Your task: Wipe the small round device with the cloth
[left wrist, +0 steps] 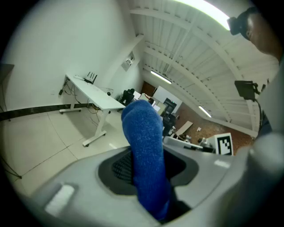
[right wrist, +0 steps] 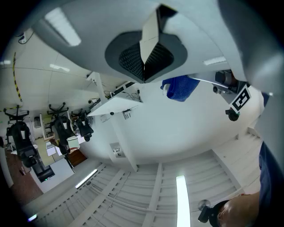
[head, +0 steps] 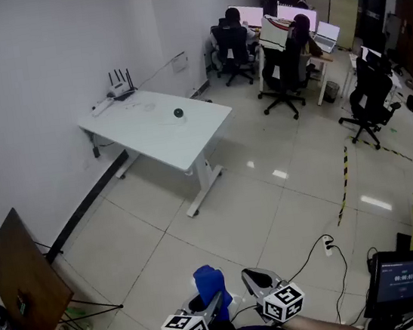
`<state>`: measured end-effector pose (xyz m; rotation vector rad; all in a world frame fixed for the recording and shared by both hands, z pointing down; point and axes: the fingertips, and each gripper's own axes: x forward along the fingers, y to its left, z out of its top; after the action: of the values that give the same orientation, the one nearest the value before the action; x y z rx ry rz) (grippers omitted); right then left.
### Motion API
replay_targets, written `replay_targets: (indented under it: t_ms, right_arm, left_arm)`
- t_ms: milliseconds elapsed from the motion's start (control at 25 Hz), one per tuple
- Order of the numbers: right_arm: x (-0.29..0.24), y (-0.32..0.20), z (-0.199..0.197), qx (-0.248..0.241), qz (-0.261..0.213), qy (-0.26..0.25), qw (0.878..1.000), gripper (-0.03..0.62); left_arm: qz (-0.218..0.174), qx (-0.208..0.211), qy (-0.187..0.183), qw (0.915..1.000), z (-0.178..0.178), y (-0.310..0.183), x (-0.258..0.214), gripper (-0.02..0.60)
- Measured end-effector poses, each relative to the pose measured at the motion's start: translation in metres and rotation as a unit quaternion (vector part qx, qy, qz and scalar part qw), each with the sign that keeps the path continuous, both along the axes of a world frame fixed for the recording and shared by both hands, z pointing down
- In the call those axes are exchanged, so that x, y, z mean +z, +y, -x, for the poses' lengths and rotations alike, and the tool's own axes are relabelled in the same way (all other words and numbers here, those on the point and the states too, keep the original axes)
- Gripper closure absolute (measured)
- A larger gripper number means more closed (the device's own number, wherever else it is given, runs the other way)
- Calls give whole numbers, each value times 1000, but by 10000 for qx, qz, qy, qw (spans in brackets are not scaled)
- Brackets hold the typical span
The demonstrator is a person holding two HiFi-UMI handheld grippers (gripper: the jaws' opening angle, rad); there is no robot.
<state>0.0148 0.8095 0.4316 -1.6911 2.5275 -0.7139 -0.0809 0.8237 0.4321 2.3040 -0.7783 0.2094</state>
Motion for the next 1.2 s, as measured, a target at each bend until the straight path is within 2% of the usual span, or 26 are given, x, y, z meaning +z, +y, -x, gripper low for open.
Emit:
replay_targets:
  t_ms: [440,640,760,1200]
  right_arm:
    - [-6,-120,-17,455,54,146,9988,582]
    - [-13,-179,-14,755,-52,342,9965,582]
    - [-12,-210,-5,755,-37,349,9965,582]
    - [3,-284,-14,866,129,269,9958,582]
  left_arm:
    - [-13,430,170,9989,-15,-130,-9,433]
    - [-32,507,264,9984,-6,-193,-11,433]
    - [2,521,256,9983,2,-227,-7,433]
    - [151,718,257,9970,-11,-298,6,433]
